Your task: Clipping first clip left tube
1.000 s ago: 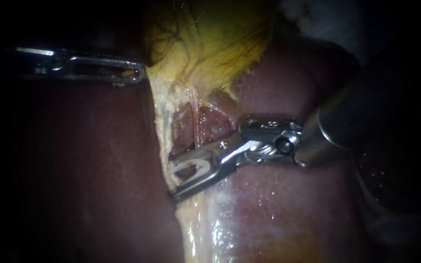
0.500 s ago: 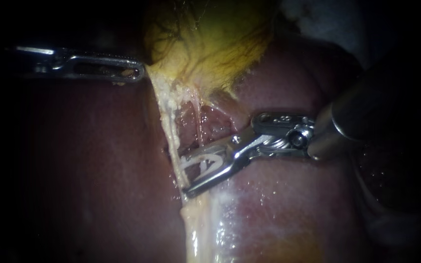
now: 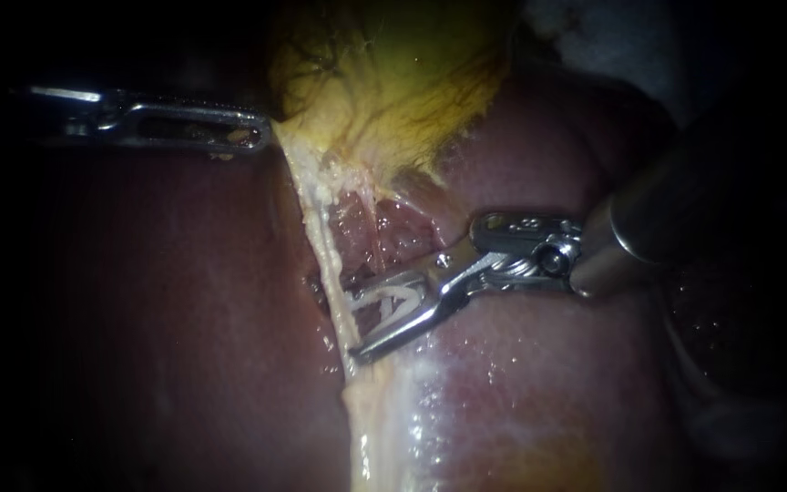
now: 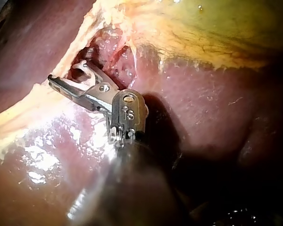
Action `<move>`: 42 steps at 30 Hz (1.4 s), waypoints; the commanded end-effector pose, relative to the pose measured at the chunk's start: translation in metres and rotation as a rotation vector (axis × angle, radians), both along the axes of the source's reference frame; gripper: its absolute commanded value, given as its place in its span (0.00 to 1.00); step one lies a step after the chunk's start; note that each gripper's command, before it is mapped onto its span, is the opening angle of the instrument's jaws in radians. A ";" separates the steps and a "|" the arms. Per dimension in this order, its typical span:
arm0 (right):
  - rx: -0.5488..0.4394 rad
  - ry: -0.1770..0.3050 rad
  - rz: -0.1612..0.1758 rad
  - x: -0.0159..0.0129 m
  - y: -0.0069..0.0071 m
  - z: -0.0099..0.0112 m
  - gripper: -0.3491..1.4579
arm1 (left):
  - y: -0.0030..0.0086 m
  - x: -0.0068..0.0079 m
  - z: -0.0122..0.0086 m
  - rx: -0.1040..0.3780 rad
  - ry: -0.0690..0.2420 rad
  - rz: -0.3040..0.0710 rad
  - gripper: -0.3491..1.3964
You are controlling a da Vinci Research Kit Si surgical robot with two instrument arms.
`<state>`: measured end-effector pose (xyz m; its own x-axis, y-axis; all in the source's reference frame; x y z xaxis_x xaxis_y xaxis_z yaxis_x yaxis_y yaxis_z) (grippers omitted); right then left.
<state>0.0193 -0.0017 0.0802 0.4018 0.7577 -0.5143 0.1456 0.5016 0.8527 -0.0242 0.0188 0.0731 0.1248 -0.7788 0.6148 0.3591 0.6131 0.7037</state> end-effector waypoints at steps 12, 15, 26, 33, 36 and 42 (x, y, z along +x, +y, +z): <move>0.008 0.034 0.023 0.0008 0.0001 0.0012 0.48 | 0.0000 -0.0001 0.0000 0.000 0.000 -0.001 0.00; 0.032 0.067 0.043 0.0015 0.0001 0.0011 0.48 | 0.0000 -0.0002 0.0000 0.000 0.000 -0.001 0.00; 0.072 0.179 0.038 0.0030 -0.0009 -0.0003 0.48 | 0.0000 -0.0002 0.0000 0.000 0.000 -0.001 0.00; 0.096 0.243 0.002 0.0034 -0.0021 -0.0024 0.46 | -0.0001 -0.0002 0.0000 0.000 0.000 -0.001 0.00; 0.103 0.258 -0.016 0.0036 -0.0026 -0.0032 0.46 | -0.0001 -0.0002 0.0000 0.000 0.001 -0.001 0.00; 0.111 0.276 -0.041 0.0035 -0.0032 -0.0044 0.43 | -0.0001 -0.0002 0.0000 0.000 0.000 -0.001 0.00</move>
